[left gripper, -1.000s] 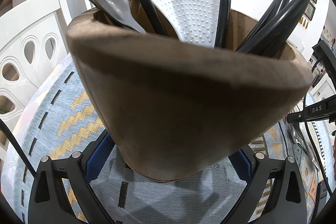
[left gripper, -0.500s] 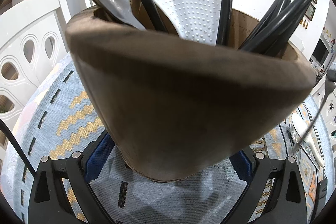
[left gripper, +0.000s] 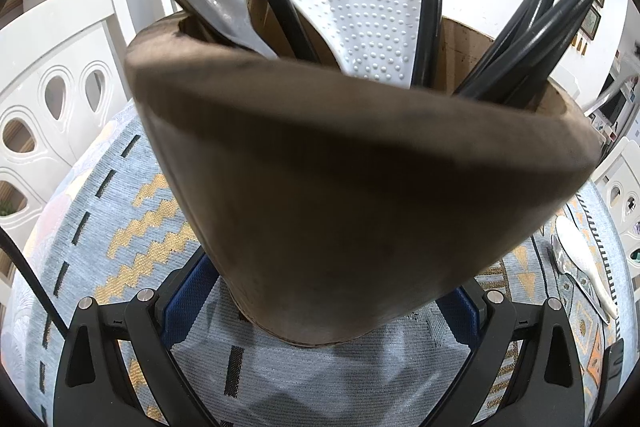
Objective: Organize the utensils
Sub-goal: 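Lift the metal fork and carry it over the wooden cup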
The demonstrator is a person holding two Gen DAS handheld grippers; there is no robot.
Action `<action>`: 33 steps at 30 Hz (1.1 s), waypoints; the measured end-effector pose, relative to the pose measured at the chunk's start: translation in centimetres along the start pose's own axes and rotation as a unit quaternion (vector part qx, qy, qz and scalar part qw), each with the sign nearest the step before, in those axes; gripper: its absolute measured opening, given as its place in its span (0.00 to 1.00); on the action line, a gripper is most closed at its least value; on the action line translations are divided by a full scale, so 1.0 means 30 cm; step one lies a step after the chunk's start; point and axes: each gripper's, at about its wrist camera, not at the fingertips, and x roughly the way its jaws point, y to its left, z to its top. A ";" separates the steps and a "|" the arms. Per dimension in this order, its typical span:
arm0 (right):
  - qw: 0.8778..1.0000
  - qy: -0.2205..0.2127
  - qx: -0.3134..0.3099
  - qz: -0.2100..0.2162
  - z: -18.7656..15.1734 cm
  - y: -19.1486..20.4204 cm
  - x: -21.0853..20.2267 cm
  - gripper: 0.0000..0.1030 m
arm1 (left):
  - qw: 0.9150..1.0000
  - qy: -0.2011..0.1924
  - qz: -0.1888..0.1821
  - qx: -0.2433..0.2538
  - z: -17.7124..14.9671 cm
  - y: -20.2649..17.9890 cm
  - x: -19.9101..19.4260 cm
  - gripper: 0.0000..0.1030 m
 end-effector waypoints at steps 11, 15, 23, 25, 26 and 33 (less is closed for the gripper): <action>0.995 -0.042 -0.026 0.085 0.041 0.238 -0.159 0.03 | 1.000 0.000 0.000 0.000 0.000 -0.002 -0.001 0.97; 0.988 -0.047 -0.049 0.137 0.043 0.372 -0.193 0.03 | 1.000 0.000 0.000 0.000 -0.001 -0.001 0.000 0.97; 0.984 0.011 -0.081 0.161 -0.005 0.495 -0.072 0.03 | 1.000 -0.001 0.000 0.000 -0.001 -0.003 -0.001 0.97; 0.984 0.031 -0.082 0.153 -0.023 0.495 -0.019 0.03 | 1.000 -0.001 0.000 0.000 -0.001 -0.003 -0.001 0.97; 0.985 0.041 -0.082 0.147 -0.031 0.493 0.006 0.03 | 1.000 -0.001 0.000 0.000 -0.001 -0.003 -0.001 0.97; 0.987 0.098 -0.089 0.093 -0.100 0.444 0.148 0.03 | 1.000 -0.002 -0.001 -0.001 0.001 0.001 0.004 0.97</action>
